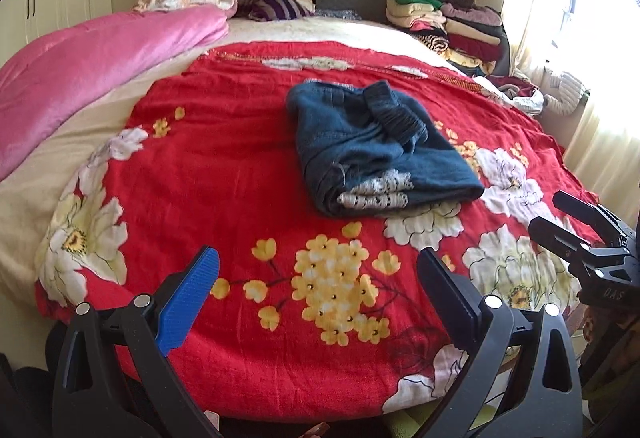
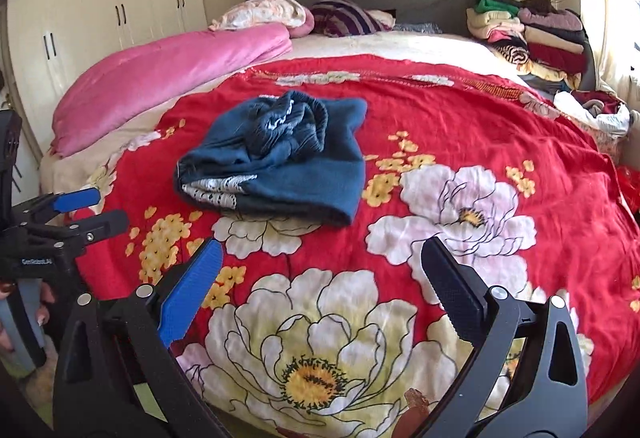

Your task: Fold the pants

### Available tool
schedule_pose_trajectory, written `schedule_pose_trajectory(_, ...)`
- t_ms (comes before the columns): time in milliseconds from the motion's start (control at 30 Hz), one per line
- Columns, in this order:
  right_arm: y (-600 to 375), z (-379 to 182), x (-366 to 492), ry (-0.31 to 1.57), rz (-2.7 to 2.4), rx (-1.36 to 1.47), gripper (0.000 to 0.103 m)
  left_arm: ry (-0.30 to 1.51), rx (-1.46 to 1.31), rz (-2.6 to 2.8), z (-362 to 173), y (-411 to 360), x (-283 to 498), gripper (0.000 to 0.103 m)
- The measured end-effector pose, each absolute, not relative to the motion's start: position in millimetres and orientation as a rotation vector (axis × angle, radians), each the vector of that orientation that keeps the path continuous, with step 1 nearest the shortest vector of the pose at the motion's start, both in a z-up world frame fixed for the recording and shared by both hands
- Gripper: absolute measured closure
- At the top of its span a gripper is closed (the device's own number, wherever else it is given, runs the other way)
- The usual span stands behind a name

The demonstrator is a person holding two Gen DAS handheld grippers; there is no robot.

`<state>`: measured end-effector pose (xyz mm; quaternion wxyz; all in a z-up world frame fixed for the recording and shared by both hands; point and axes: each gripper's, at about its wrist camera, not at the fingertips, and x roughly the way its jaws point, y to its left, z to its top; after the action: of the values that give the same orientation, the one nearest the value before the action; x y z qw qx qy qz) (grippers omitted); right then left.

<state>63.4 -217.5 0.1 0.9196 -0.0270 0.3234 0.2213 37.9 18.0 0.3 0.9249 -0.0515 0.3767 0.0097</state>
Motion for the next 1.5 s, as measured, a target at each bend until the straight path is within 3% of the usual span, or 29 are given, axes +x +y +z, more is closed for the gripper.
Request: schedule_pose_trajectory(1500,-213.7,3.6,62.5,0.671,0.465,-0.064,0.009,0.781,-0.106,0.046,5.5,15.4,36.8,0.004)
